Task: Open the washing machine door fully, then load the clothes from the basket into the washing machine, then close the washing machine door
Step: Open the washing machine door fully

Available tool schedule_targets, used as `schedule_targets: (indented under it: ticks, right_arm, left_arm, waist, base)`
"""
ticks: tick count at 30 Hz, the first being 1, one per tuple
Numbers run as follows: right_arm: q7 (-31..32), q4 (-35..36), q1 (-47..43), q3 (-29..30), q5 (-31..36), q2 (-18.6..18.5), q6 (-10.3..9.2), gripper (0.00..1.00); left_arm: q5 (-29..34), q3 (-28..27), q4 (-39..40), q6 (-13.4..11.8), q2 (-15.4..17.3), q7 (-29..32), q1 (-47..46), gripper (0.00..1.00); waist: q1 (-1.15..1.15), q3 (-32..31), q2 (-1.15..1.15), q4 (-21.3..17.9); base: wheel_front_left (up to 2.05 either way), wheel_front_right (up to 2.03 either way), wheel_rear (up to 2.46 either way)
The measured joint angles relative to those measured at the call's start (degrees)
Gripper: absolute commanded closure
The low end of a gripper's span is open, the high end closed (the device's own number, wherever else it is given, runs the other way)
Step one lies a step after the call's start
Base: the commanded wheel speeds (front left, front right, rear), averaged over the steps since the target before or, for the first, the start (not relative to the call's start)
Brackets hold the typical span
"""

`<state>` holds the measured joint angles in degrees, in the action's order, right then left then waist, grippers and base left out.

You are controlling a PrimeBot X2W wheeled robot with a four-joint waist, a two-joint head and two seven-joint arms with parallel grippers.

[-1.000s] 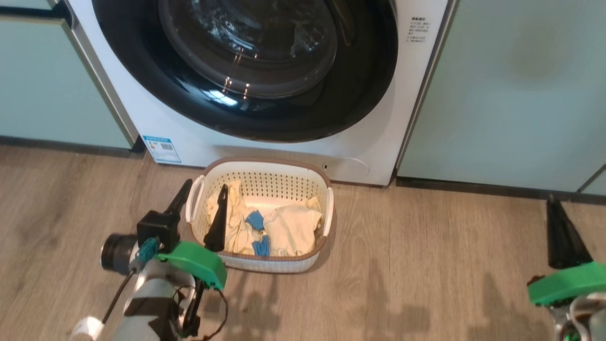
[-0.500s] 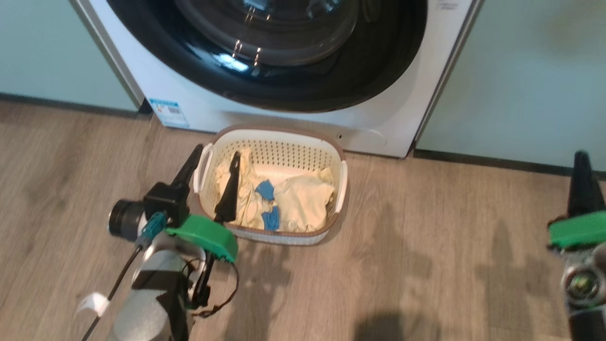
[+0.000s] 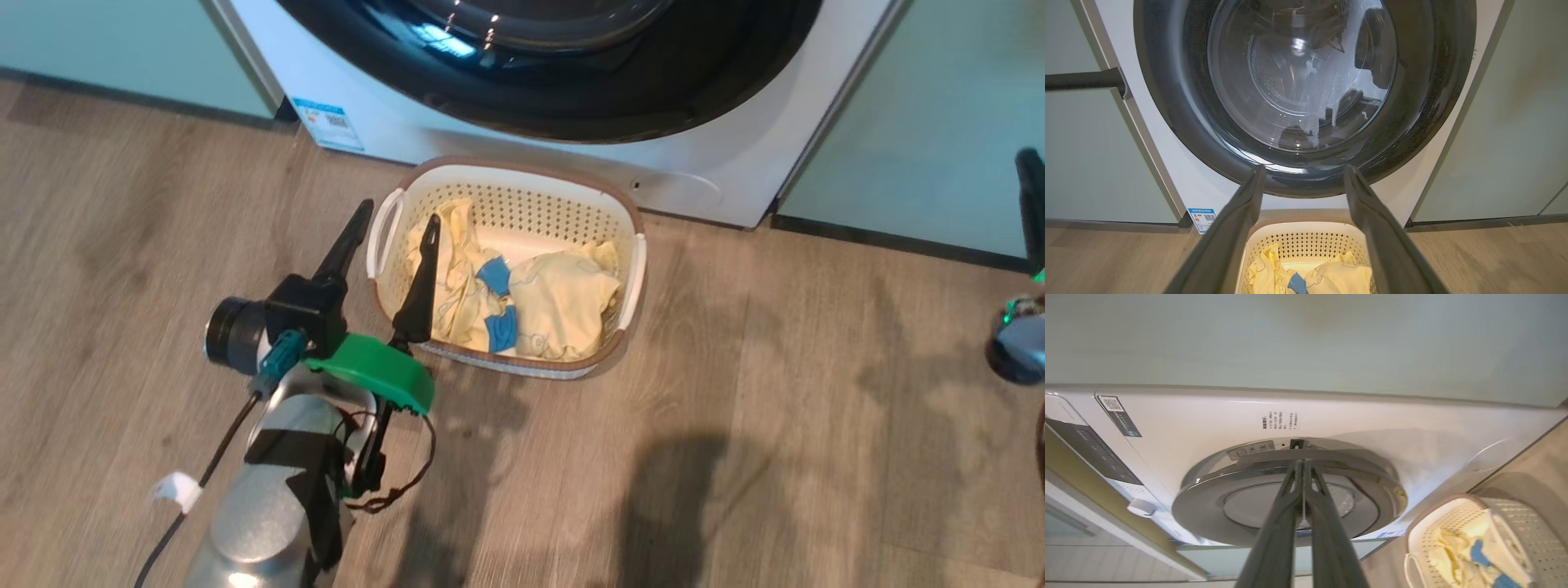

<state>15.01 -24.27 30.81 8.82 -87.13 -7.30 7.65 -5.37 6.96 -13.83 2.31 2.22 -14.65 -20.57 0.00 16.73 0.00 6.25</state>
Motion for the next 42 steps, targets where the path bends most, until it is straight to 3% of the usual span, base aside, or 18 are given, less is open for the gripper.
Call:
schedule_targets:
  ticks: [8, 16, 26, 42]
  right_arm:
    - [14.4, -8.2, 6.8, 1.1, -12.8, -0.9, -0.01, 1.00]
    - [21.1, -15.1, 15.3, -1.5, -17.9, -4.2, -0.01, 1.00]
    - [22.4, -24.0, 28.8, -6.6, -20.5, -7.2, -0.01, 1.00]
    - [23.2, -35.7, 43.2, -13.4, -20.8, -8.8, -0.01, 1.00]
  left_arm:
    - [-0.6, 1.2, 0.1, -0.6, -0.1, 0.0, -0.7, 0.00]
    - [-1.1, 2.8, 0.4, -1.1, -0.2, 0.0, -1.0, 0.00]
    - [-2.3, 4.9, 0.7, -1.5, -0.2, 0.0, -2.6, 0.00]
    - [-5.3, 9.0, 2.5, -3.5, -0.3, 0.0, -5.0, 0.00]
  waist:
    - [0.00, 1.8, 0.00, 1.6]
    - [0.00, 3.0, 0.00, 2.7]
    - [0.00, 5.0, 0.00, 4.4]
    - [0.00, 9.1, 0.00, 8.8]
  base:
    - [0.00, 0.00, 0.00]
    - [0.00, 0.00, 0.00]
    - [0.00, 0.00, 0.00]
    - [0.00, 0.00, 0.00]
